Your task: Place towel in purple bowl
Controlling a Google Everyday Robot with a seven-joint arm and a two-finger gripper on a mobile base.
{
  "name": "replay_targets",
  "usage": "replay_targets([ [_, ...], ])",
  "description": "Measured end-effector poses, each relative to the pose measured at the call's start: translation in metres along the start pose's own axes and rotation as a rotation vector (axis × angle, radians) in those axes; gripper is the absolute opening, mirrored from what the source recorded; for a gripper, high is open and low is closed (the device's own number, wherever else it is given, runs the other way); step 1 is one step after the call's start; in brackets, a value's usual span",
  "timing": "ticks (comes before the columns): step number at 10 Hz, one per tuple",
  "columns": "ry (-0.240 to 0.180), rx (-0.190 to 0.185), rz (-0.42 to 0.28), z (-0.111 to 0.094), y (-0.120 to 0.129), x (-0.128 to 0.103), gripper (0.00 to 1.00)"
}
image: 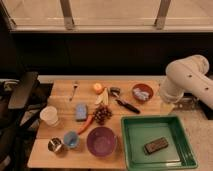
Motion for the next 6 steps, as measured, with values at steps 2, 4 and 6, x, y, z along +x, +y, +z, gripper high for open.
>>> replay_targets([
  [2,-0.059,0.016,-0.031,0.01,-0.038,-0.023,0.65],
  [4,-0.1,0.049,-0.035,0.026,-0.067,-0.034,0.65],
  [6,-0.146,0.102,-0.026,0.046,-0.089,-0.04,0.65],
])
